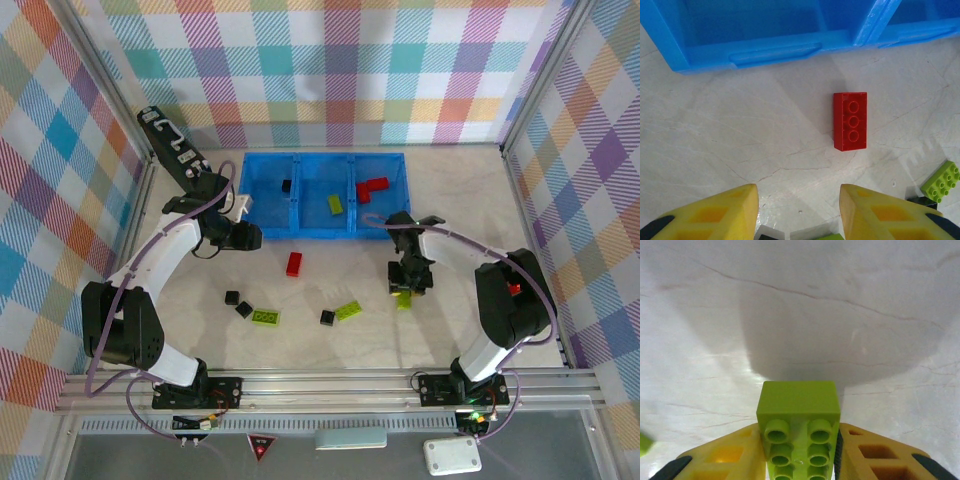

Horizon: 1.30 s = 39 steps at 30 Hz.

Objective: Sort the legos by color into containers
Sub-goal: Pick up the lego from the bottom-right of the table, then place the lego in the container.

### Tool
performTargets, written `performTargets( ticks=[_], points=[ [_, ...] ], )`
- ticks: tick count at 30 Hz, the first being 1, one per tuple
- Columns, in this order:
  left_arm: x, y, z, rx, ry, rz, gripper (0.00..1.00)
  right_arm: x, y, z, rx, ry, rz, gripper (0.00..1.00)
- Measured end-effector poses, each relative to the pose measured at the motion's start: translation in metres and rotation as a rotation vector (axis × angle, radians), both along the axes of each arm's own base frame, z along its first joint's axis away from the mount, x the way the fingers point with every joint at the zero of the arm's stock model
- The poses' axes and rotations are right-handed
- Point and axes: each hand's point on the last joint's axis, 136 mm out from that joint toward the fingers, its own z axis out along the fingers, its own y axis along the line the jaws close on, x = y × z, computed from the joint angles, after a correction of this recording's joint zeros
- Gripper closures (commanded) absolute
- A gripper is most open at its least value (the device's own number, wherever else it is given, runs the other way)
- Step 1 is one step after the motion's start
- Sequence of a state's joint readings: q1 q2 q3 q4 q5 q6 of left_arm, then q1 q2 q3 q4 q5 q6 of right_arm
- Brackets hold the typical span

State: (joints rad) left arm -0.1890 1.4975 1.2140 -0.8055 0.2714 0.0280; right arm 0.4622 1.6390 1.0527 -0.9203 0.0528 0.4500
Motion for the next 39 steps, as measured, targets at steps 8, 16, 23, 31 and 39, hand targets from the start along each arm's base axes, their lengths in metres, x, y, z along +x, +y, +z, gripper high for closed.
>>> performTargets(
  ticks=[8,16,23,31,39],
  points=[
    [0.000,0.000,0.000,0.002,-0.001,0.001,0.54,0.050,0.061,0.061,0.105,-0.173,0.085,0.63],
    [0.000,0.001,0.000,0.003,-0.001,0.002,0.54,0.096,0.128,0.084,0.193,-0.246,0.154,0.63],
    [0.001,0.000,0.000,0.001,-0.003,0.002,0.54,0.140,0.171,0.091,0.254,-0.300,0.177,0.64],
    [0.001,0.000,-0.004,0.001,-0.006,0.003,0.54,0.192,0.207,0.090,0.279,-0.374,0.209,0.64],
    [0.002,0.000,-0.004,-0.001,-0.009,0.009,0.54,0.229,0.221,0.065,0.269,-0.424,0.210,0.64]
  ],
)
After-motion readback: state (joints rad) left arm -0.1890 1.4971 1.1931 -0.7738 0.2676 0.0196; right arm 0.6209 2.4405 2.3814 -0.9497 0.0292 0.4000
